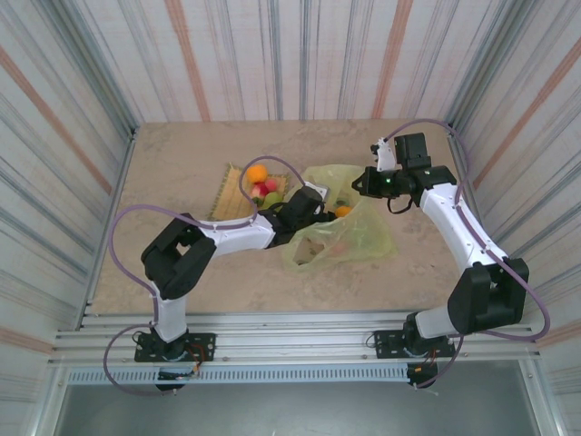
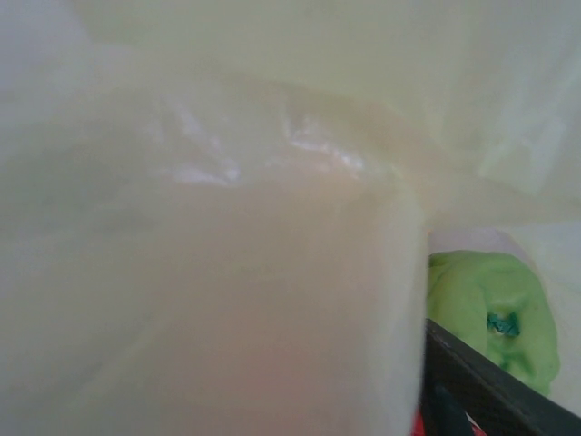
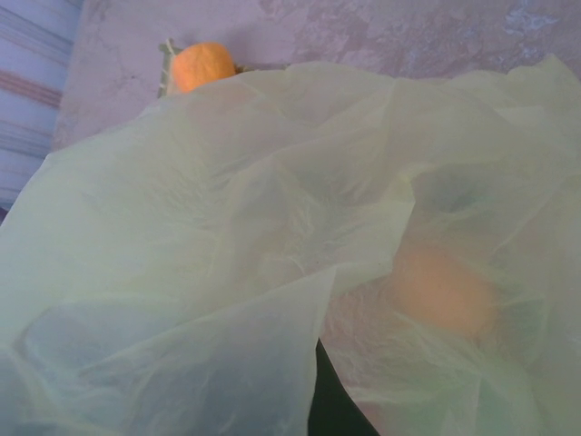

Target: Place the fruits into the plastic bag

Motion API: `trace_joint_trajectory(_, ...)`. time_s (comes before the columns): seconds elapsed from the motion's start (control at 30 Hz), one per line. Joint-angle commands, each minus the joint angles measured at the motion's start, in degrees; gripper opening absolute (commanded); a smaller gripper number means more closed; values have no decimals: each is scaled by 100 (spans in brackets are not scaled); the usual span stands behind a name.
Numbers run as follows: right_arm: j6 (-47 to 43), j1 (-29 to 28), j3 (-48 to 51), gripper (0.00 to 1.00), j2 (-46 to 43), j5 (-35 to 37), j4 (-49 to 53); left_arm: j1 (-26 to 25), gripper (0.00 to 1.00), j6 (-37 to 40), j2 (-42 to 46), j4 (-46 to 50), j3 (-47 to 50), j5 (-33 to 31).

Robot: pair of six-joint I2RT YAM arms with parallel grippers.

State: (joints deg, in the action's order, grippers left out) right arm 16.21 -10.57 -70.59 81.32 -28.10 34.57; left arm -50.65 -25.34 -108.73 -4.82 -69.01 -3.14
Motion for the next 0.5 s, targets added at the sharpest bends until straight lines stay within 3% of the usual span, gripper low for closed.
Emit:
trace_joint_trajectory(0.0,-135,46,107,0,-42,72,85,-32,74,80,-37,57,-132,-138)
trace_joint_trajectory(0.27,-170,151,150,0,-73,85,103,4,80,331,465,119,101,238)
trace_joint_trajectory(0.47,-197,236,186,0,-134,120,137,171,82,518,1239,22,749,1139)
